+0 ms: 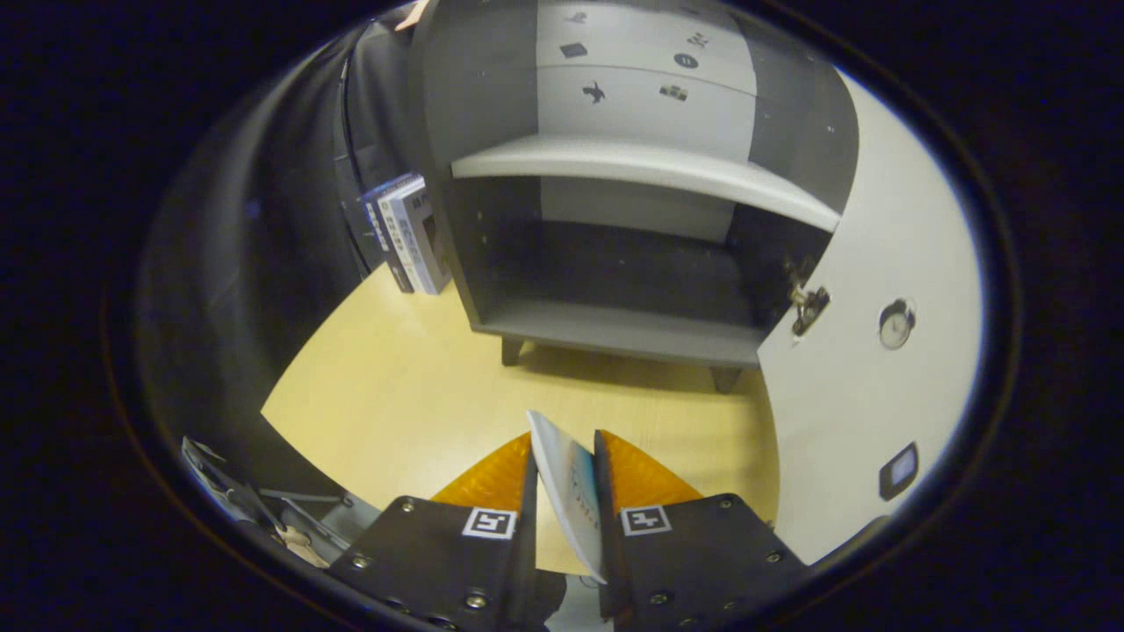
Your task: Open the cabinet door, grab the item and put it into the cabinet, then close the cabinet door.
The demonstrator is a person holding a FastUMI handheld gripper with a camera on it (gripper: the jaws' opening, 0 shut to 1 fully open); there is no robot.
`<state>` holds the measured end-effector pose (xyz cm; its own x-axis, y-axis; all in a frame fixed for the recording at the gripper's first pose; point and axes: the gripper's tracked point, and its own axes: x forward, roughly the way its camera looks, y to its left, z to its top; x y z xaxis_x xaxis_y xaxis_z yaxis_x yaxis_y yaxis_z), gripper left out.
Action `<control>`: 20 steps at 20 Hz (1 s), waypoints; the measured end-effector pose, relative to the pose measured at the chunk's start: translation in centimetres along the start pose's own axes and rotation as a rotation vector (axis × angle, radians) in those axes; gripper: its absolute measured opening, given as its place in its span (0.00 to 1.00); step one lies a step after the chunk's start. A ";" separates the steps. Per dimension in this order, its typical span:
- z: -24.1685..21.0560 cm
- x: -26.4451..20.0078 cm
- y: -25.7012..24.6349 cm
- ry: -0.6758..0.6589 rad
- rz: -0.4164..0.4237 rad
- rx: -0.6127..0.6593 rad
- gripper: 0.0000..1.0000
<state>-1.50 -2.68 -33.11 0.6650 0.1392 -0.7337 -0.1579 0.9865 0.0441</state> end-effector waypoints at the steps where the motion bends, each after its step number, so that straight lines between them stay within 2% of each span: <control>1: 1.5 -0.7 0.1 -0.028 0.005 -0.004 0.29; 10: 13.4 -5.5 0.5 -0.220 0.064 0.019 0.29; 20: 22.5 -6.6 -4.3 -0.343 0.023 0.098 0.29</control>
<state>11.22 -5.89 -13.20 0.8713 0.1659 -0.4618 -0.1161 0.9841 0.1346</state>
